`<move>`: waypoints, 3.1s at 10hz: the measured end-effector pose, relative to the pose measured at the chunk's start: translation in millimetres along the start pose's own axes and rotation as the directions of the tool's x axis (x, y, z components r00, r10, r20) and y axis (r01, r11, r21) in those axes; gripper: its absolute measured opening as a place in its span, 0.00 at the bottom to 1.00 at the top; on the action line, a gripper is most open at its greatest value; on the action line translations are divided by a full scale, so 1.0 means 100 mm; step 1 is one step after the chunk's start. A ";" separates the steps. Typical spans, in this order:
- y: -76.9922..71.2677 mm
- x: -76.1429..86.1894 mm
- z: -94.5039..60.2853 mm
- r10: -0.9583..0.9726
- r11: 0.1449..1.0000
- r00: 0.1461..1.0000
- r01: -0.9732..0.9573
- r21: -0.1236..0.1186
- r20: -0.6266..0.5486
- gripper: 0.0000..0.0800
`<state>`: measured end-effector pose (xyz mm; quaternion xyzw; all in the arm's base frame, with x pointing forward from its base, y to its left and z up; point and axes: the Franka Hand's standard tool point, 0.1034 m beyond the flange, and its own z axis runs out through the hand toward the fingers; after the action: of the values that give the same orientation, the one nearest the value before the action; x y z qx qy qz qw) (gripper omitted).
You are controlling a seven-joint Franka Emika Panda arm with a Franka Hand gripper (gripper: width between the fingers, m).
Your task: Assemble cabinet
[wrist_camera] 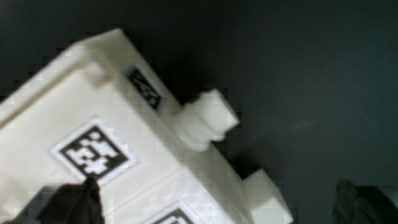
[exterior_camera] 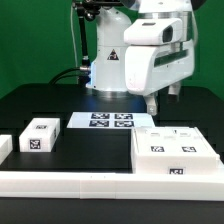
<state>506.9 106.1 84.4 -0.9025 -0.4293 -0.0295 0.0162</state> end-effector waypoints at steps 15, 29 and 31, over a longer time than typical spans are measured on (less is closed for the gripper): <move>-0.02 -0.03 0.09 0.747 0.662 0.653 -0.748 0.047 -0.127 0.81; -0.16 -0.19 0.46 0.700 0.683 0.632 -0.728 0.054 -0.334 0.81; -0.03 -0.19 0.46 0.700 0.678 0.633 -0.734 0.031 -0.330 0.81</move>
Offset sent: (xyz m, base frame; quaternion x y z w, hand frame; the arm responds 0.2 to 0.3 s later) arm 0.0000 0.0000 0.0000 0.0000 0.0000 0.1938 0.9810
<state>494.4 95.9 37.7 -0.9810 -0.0242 -0.1867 0.0467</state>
